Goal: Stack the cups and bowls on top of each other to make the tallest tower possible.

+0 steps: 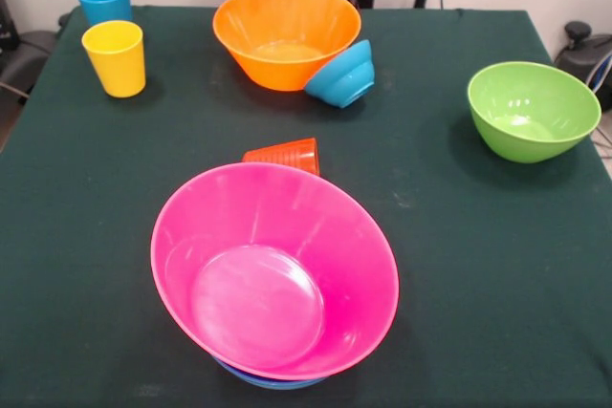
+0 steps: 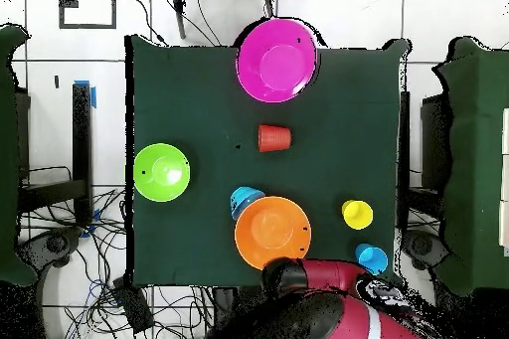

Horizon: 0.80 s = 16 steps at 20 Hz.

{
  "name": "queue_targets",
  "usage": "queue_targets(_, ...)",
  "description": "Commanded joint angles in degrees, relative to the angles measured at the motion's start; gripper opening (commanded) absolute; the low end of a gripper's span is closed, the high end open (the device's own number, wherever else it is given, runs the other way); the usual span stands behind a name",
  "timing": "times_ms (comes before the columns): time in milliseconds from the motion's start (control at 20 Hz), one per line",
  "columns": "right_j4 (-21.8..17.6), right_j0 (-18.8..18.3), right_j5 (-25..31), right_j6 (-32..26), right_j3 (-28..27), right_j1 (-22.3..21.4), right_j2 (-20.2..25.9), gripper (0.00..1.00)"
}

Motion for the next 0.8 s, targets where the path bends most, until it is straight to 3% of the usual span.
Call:
queue_targets(50, 4.7, 2.5, -4.3, 9.6, -8.8, 4.2, 4.6, 1.0)
queue_targets(200, 4.7, 2.9, -7.0, 9.8, -9.5, 5.4, 4.8, 1.0)
queue_targets(800, 4.6, 1.0, -6.8, 7.6, -10.1, 4.8, 6.9, 1.0)
